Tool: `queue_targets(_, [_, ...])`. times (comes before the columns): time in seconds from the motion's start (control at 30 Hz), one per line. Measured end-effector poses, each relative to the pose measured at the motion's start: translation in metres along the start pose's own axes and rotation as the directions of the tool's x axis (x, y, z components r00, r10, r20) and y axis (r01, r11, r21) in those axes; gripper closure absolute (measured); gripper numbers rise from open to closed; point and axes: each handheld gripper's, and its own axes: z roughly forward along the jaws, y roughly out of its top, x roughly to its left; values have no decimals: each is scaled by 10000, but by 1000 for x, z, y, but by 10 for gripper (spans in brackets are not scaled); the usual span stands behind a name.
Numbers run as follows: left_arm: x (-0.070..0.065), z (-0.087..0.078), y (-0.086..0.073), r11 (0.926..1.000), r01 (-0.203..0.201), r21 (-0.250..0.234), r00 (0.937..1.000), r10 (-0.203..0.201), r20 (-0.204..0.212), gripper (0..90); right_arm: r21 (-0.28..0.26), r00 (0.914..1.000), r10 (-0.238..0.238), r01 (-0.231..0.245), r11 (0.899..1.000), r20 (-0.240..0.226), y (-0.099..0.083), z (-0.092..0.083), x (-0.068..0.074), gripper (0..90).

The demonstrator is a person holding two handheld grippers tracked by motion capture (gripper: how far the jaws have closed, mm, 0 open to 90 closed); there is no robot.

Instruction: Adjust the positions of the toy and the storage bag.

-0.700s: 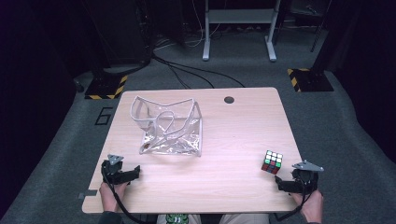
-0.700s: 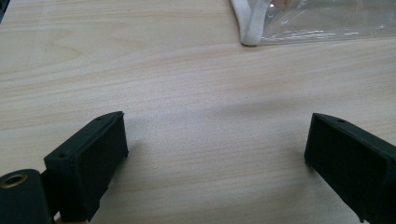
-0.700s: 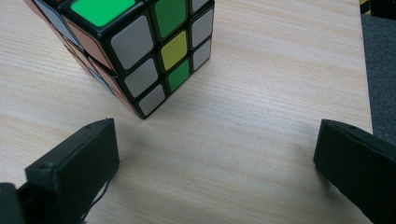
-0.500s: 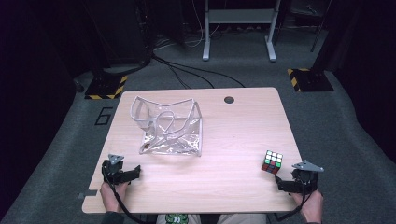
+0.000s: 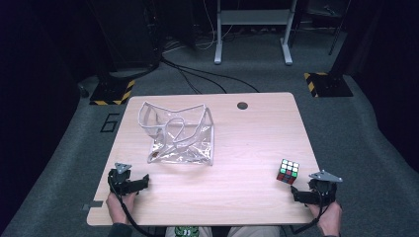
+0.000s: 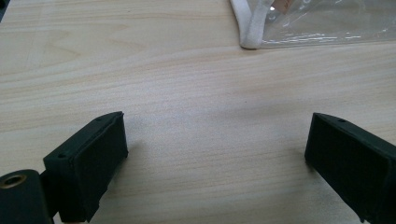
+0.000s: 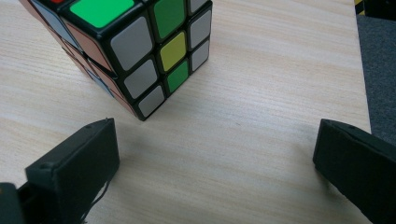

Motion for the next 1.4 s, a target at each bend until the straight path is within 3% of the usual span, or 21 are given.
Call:
queue_targets(0.4, [-1,0,0,10000,73,28,9999,-73,-92,60,197,9993,289,-294,9994,253,1,-1,2,0])
queue_targets(0.6, [-1,0,0,10000,80,12,9999,-80,-94,62,356,9999,71,-74,9993,88,1,-3,6,0])
queue_targets(0.73, [-1,0,0,10000,79,18,9999,-79,-85,63,271,9997,169,-165,9995,-153,2,-6,13,0])
queue_targets(1.0, [-1,0,0,10000,78,4,9999,-78,-79,64,17,9980,429,-429,9991,-475,16,-12,24,1])
queue_targets(1.4, [-1,0,0,9999,114,-20,9999,-114,-48,70,370,9973,572,-555,9978,-468,42,-6,41,7])
